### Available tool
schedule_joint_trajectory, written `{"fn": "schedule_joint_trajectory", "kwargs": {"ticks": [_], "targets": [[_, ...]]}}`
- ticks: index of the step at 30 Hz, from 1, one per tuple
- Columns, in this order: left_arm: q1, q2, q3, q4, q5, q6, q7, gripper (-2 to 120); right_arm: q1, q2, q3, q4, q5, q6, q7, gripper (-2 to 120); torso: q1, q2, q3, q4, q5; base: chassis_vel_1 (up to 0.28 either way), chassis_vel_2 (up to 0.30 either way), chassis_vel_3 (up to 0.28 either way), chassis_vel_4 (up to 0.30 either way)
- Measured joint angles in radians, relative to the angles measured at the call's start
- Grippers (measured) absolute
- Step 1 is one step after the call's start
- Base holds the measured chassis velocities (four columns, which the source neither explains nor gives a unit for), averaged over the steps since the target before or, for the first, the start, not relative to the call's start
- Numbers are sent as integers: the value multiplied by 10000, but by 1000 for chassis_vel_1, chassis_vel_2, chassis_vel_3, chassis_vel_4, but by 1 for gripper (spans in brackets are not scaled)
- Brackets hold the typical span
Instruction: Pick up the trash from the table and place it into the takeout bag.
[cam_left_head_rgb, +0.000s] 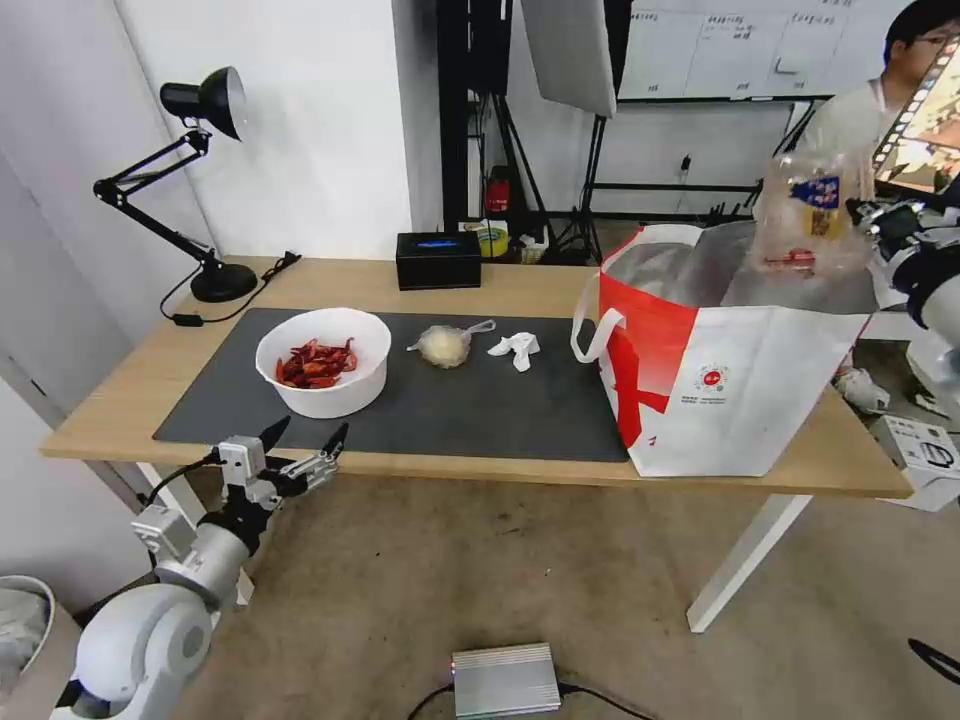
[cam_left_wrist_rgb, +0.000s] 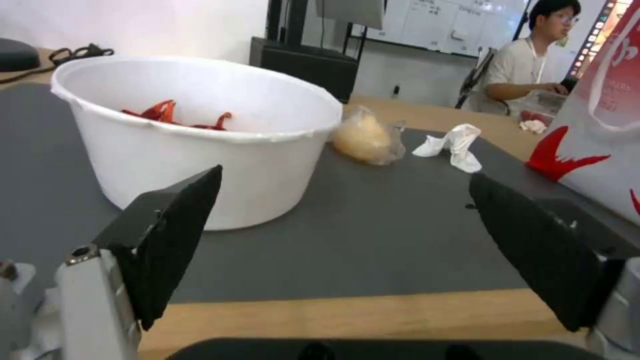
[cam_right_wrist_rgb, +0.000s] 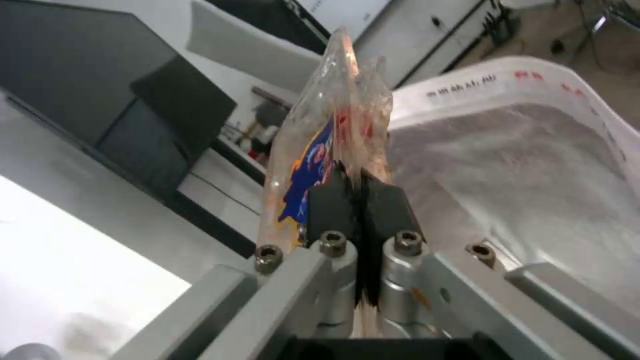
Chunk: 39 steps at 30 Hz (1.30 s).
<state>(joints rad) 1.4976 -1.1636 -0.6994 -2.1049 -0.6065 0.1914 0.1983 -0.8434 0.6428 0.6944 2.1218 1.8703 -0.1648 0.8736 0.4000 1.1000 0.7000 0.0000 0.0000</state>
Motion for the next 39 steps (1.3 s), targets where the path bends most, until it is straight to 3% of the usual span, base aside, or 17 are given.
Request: {"fn": "schedule_joint_trajectory", "kwargs": {"ticks": [13,19,21,23,25,31,35,39], "targets": [[234,-10,-393,-236,46,-13,217,100,589,326,-567,-705,131,-234,706,2,0,-1,0,0,1,0,0,0,0],[259,-29,-499,-295,63,-14,238,100,358,417,-566,-607,122,-326,721,28,0,0,0,0,0,0,0,0,0],[257,-24,-504,-295,61,-14,238,100,349,417,-564,-598,120,-327,722,30,0,-1,0,1,0,0,0,0,0],[219,14,-531,-236,48,-14,245,100,281,427,-533,-537,62,-332,664,43,0,0,0,0,0,0,0,0,0],[208,15,-531,-224,45,-14,245,100,255,430,-522,-510,43,-333,623,44,0,-1,0,0,-1,0,0,0,0],[164,-19,-497,-182,33,-14,246,100,-212,448,-286,-7,-418,-291,-644,67,0,0,-1,0,-2,0,0,0,0],[170,-17,-450,-182,16,-23,225,100,-998,466,-174,431,-2110,205,-2915,85,0,-1,0,0,0,0,0,0,0],[185,-22,-456,-182,-13,-37,201,100,-1479,466,-176,721,-3152,543,-3784,93,0,0,-1,0,-1,0,0,0,0]]}}
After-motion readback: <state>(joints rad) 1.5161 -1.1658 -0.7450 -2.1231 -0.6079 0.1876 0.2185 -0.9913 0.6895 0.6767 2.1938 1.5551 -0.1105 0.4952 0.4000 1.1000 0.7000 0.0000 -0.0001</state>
